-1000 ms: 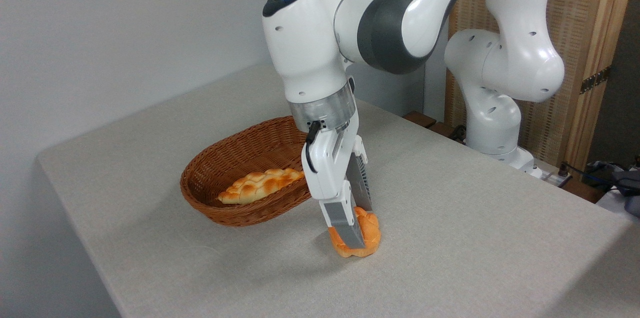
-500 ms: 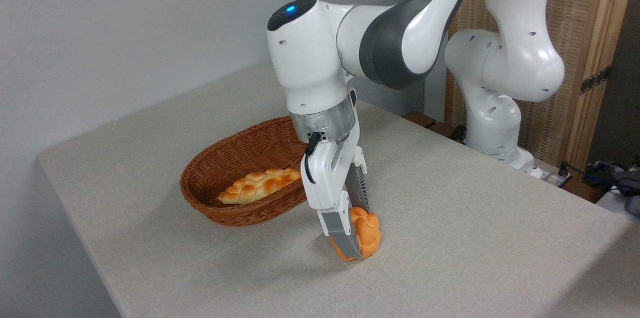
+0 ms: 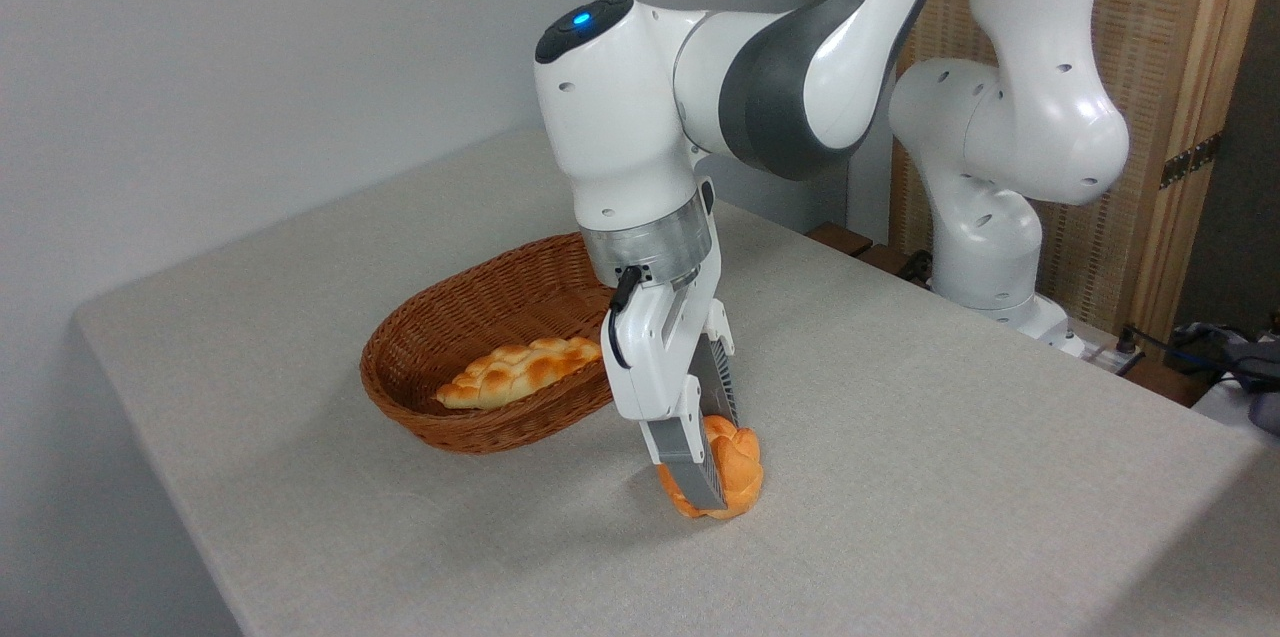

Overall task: Put bread into the basket
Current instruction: 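Close the gripper around the round orange bun, then lift the orange bun and carry it over the wicker basket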

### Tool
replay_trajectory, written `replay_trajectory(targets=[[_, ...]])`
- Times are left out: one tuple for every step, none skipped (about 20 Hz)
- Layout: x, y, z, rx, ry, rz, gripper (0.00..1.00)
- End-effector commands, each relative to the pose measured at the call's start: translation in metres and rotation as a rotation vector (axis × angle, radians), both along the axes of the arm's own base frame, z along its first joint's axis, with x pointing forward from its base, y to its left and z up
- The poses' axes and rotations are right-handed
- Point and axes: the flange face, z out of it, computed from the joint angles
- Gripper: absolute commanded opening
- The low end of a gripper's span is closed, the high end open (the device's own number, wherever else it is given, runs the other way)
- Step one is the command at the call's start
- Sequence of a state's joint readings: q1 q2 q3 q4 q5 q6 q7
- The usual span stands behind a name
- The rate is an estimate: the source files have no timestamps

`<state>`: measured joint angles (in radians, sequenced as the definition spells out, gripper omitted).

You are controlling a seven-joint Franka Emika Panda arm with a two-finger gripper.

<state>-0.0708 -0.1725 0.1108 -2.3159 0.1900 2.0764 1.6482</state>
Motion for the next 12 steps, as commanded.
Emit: replay_trajectory(targets=[[-0.004, 0.007, 0.003, 0.007, 0.01, -0.017, 0.54], [-0.004, 0.007, 0.004, 0.007, 0.012, -0.016, 0.54], [-0.003, 0.007, 0.007, 0.006, 0.009, -0.015, 0.54], [-0.002, 0.007, 0.008, 0.007, 0.005, -0.01, 0.54], [-0.002, 0.007, 0.009, 0.006, 0.008, -0.007, 0.54], [-0.002, 0.008, 0.015, 0.0, 0.016, 0.005, 0.54], [0.001, 0.009, 0.024, 0.003, 0.028, 0.014, 0.54], [0.003, 0.01, 0.034, 0.006, 0.041, 0.021, 0.54], [0.005, 0.011, 0.042, 0.006, 0.054, 0.028, 0.54], [0.007, 0.011, 0.045, -0.002, 0.07, 0.039, 0.53], [0.009, 0.009, 0.052, -0.019, 0.076, 0.051, 0.53], [0.012, 0.008, 0.064, -0.041, 0.073, 0.065, 0.53]])
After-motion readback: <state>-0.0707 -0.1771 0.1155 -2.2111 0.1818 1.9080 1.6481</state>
